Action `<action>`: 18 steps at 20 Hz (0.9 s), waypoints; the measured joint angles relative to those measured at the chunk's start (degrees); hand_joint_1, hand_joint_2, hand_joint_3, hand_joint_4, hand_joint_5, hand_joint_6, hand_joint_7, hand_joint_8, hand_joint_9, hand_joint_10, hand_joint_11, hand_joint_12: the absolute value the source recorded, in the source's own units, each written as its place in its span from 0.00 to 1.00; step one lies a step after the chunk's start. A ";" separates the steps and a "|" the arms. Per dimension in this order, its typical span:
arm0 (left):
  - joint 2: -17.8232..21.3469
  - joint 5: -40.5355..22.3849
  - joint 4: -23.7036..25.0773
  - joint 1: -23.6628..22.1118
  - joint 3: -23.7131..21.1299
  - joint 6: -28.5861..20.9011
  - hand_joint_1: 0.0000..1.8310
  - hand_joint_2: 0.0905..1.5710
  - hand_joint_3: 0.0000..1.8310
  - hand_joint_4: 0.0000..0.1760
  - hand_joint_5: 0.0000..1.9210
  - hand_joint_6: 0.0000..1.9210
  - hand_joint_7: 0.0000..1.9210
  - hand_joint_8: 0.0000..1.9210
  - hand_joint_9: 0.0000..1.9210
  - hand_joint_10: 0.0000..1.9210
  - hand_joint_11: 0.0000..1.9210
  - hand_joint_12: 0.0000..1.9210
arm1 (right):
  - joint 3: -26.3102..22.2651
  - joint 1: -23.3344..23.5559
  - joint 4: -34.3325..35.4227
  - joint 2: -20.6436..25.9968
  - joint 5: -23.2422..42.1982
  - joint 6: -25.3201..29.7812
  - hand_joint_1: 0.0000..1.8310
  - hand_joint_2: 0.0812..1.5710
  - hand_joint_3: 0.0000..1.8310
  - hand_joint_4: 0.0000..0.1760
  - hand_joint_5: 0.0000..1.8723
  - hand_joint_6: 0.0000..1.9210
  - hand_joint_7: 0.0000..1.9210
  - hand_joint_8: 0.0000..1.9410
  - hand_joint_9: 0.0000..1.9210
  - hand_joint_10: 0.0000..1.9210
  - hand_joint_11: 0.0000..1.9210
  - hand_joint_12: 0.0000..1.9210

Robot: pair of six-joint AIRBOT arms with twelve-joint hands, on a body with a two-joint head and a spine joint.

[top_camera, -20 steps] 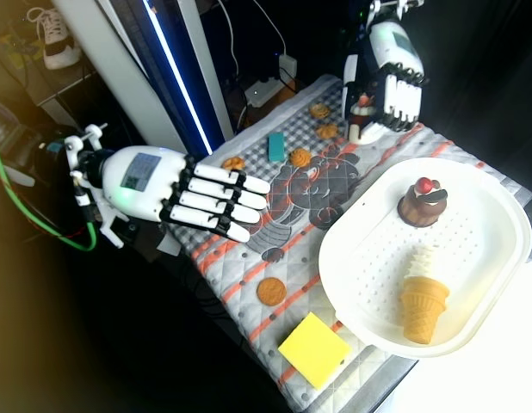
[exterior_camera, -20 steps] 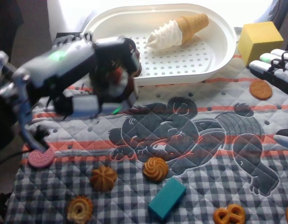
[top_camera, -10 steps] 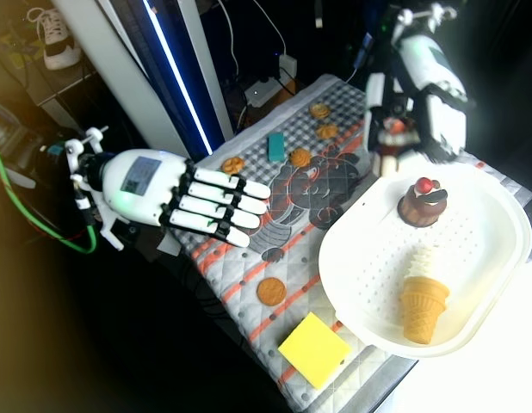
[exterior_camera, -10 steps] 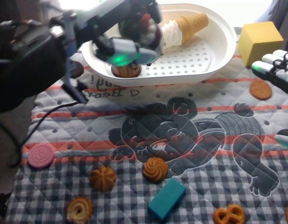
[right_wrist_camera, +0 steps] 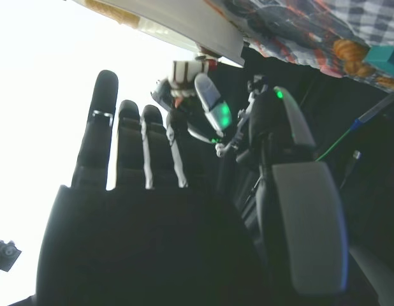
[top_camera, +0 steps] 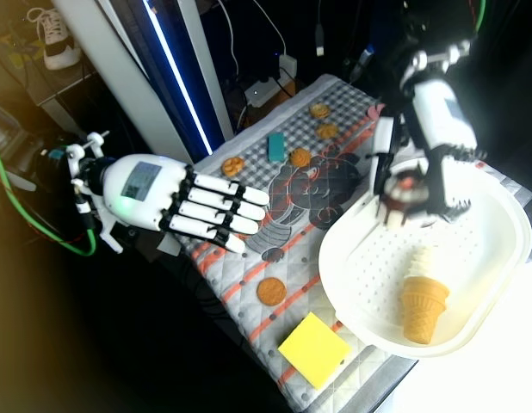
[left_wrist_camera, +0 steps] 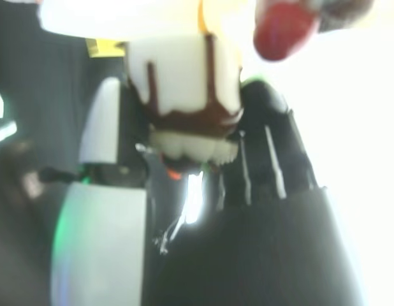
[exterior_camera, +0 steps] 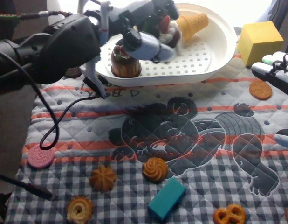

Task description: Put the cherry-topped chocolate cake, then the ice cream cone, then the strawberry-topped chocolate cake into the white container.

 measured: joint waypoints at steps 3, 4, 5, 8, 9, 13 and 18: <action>-1.05 0.59 -1.05 0.22 1.25 -0.02 0.49 0.73 0.00 0.31 0.02 0.24 0.14 0.09 0.08 0.40 0.01 0.88 | 0.00 0.00 0.02 -0.17 -0.04 0.00 0.32 0.78 0.00 0.00 0.00 0.00 0.02 0.00 0.00 0.12 0.00 0.47; -1.18 0.79 -1.36 0.52 1.57 0.00 0.47 0.72 0.00 0.47 0.01 0.22 0.13 0.05 0.06 0.38 0.00 0.87 | 0.00 0.00 0.04 -0.17 0.02 -0.02 0.32 0.78 0.00 0.00 0.00 0.00 0.02 0.00 0.00 0.12 0.00 0.46; -1.29 1.05 -1.55 0.72 1.81 0.00 0.47 0.71 0.00 0.55 0.01 0.21 0.12 0.03 0.03 0.37 0.00 0.85 | 0.00 0.00 0.13 -0.17 0.00 0.00 0.33 0.77 0.00 0.00 0.00 0.00 0.02 0.00 0.00 0.12 0.00 0.46; -1.42 1.46 -1.77 1.36 1.81 0.00 0.44 0.67 0.00 0.82 0.00 0.08 0.00 0.00 0.00 0.06 0.00 0.85 | 0.00 0.00 0.00 -0.26 0.09 0.00 0.32 0.77 0.00 0.00 0.00 0.00 0.03 0.00 0.00 0.12 0.00 0.45; -1.42 1.53 -1.77 1.44 1.79 0.00 0.42 0.66 0.00 0.91 0.01 0.04 0.00 0.00 0.00 0.01 0.00 0.73 | 0.00 -0.04 0.00 -0.26 0.02 0.00 0.33 0.77 0.00 0.00 0.00 0.00 0.03 0.00 0.00 0.12 0.00 0.44; 1.18 -0.28 -1.05 1.49 -2.12 0.00 0.38 0.66 0.00 0.94 0.01 0.00 0.00 0.40 0.00 0.64 0.00 0.94 | -0.02 -0.04 0.15 -0.26 0.07 0.00 0.33 0.77 0.00 0.00 0.00 0.00 0.03 0.00 0.00 0.14 0.00 0.47; 9.38 -8.59 6.58 2.89 -9.97 -7.96 0.40 0.66 0.00 0.98 0.00 0.00 0.00 0.00 0.00 0.00 0.00 1.00 | -0.50 -0.07 0.26 -0.15 0.07 0.00 0.33 0.76 0.00 0.00 0.00 0.00 0.00 0.00 0.00 0.11 0.00 0.48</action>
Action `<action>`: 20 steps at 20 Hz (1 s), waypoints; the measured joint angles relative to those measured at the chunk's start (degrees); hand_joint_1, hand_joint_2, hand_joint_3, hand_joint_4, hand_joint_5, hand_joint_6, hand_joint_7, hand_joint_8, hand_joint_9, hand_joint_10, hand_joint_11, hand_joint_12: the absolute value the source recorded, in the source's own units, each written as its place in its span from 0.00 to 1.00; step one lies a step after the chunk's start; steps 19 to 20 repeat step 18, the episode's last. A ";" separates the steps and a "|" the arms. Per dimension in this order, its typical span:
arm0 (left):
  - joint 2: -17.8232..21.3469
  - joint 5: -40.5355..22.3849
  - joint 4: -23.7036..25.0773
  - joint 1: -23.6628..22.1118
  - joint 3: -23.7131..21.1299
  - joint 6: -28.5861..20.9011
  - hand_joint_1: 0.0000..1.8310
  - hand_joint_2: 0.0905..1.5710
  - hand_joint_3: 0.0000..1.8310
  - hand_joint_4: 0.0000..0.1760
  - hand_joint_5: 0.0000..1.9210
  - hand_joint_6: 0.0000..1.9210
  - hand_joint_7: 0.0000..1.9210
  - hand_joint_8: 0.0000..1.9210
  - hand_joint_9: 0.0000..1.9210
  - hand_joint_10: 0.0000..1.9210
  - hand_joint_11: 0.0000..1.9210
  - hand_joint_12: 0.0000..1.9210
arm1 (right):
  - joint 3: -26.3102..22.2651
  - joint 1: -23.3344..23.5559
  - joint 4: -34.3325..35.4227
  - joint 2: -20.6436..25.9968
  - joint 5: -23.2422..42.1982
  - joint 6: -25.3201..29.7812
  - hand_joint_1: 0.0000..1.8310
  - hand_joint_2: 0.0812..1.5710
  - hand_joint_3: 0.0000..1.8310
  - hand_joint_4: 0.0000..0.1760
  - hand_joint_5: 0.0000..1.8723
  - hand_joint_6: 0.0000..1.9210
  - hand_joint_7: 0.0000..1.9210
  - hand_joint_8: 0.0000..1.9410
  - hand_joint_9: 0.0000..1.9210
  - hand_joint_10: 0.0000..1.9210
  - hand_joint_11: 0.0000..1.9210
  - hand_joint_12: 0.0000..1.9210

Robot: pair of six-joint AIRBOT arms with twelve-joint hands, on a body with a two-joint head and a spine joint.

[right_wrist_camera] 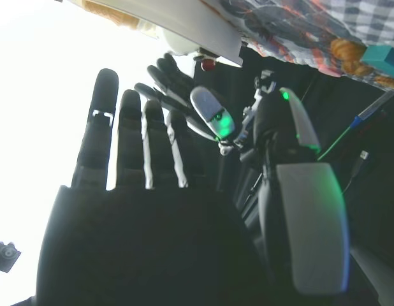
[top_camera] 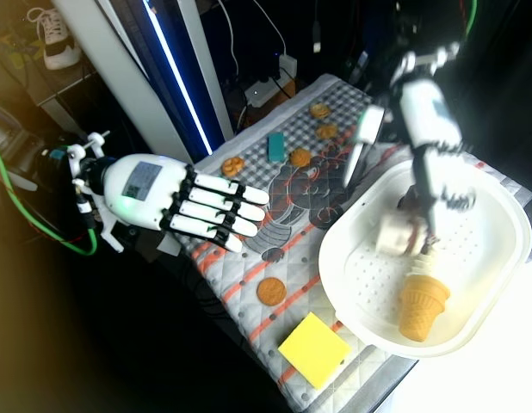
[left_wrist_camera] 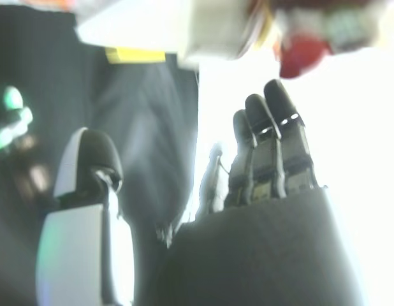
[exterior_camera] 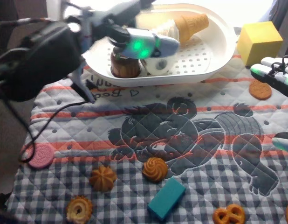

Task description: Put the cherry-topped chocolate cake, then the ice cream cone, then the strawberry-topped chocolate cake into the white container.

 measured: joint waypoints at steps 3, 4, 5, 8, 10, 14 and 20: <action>5.16 -6.21 3.61 2.36 -5.51 -3.39 0.39 0.67 0.00 1.00 0.00 0.00 0.00 0.00 0.00 0.00 0.00 0.76 | -0.39 0.00 -0.13 0.28 0.35 0.00 0.32 0.75 0.00 0.00 0.00 0.00 0.00 0.00 0.00 0.08 0.00 0.40; 6.93 -8.35 4.55 3.41 -7.54 -4.13 0.38 0.67 0.00 1.00 0.00 0.00 0.00 0.00 0.00 0.00 0.00 0.59 | -0.39 -0.02 -0.22 0.42 0.39 0.00 0.34 0.75 0.00 0.00 0.00 0.00 0.00 0.00 0.00 0.07 0.00 0.37; 8.83 -11.15 5.84 4.90 -9.62 -5.16 0.37 0.67 0.00 1.00 0.00 0.00 0.00 0.00 0.00 0.00 0.00 0.54 | -0.48 -0.02 -0.20 0.52 0.59 0.00 0.34 0.75 0.00 0.00 0.00 0.00 0.00 0.00 0.00 0.07 0.00 0.33; 13.16 -18.49 8.15 9.11 -13.75 -9.97 0.35 0.70 0.00 1.00 0.00 0.00 0.00 0.00 0.00 0.00 0.00 0.57 | -1.07 -0.04 0.07 1.11 1.11 0.00 0.33 0.76 0.00 0.00 0.00 0.00 0.00 0.00 0.00 0.11 0.00 0.45; 15.91 -24.13 9.70 12.87 -15.17 -16.35 0.35 0.70 0.00 1.00 0.00 0.00 0.00 0.00 0.00 0.00 0.00 0.49 | -1.36 -0.04 -0.22 1.70 2.60 0.00 0.32 0.76 0.00 0.01 0.00 0.00 0.00 0.00 0.00 0.07 0.00 0.46; 20.04 -32.20 9.44 18.84 -19.21 -18.97 0.36 0.71 0.00 1.00 0.00 0.00 0.00 0.00 0.01 0.00 0.00 0.34 | -1.81 -0.04 0.20 2.73 4.59 0.00 0.36 0.76 0.00 0.00 0.00 0.00 0.00 0.00 0.00 0.00 0.00 0.31; 24.39 -42.27 10.62 25.59 -25.31 -19.17 0.33 0.79 0.01 1.00 0.00 0.00 0.00 0.00 0.03 0.01 0.00 0.30 | -3.48 -0.04 0.59 4.83 7.72 -0.61 0.40 0.76 0.00 0.16 0.00 0.00 0.00 0.00 0.02 0.01 0.00 0.37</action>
